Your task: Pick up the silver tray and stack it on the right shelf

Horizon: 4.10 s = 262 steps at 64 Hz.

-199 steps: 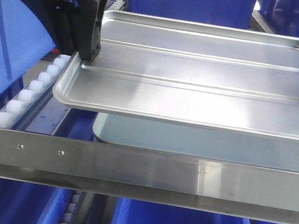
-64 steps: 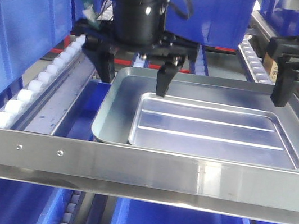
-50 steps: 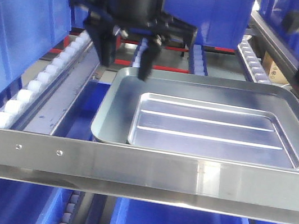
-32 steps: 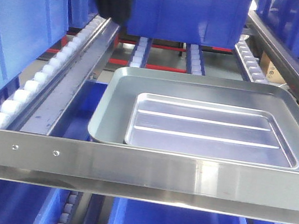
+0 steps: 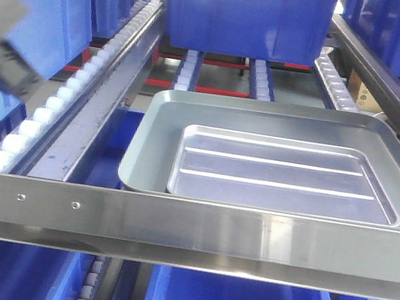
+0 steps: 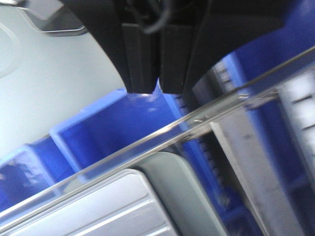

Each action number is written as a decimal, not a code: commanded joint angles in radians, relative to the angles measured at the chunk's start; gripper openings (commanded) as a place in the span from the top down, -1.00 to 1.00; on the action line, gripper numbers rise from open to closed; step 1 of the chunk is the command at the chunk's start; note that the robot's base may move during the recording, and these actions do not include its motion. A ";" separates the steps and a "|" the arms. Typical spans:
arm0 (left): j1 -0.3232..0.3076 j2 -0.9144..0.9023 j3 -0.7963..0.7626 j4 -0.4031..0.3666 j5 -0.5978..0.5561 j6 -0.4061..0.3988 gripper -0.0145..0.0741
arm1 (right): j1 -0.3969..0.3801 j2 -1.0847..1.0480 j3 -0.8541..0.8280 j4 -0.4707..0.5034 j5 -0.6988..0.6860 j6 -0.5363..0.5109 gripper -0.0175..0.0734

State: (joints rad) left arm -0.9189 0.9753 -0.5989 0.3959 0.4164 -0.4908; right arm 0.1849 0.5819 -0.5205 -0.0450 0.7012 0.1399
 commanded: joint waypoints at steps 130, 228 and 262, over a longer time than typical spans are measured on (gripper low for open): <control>0.731 -0.999 0.648 -0.547 -0.449 0.549 0.86 | -0.005 -0.425 0.015 -0.017 -0.136 -0.007 0.50; 0.862 -0.999 0.648 -0.545 -0.528 0.549 0.86 | -0.238 -0.520 0.355 0.017 -0.634 -0.106 0.50; 0.862 -0.999 0.648 -0.545 -0.528 0.549 0.86 | -0.268 -0.613 0.530 0.045 -0.776 -0.107 0.50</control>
State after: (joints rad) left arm -0.0583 -0.0122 0.0313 -0.1421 -0.0224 0.0592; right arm -0.0778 -0.0105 0.0283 0.0000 0.0243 0.0473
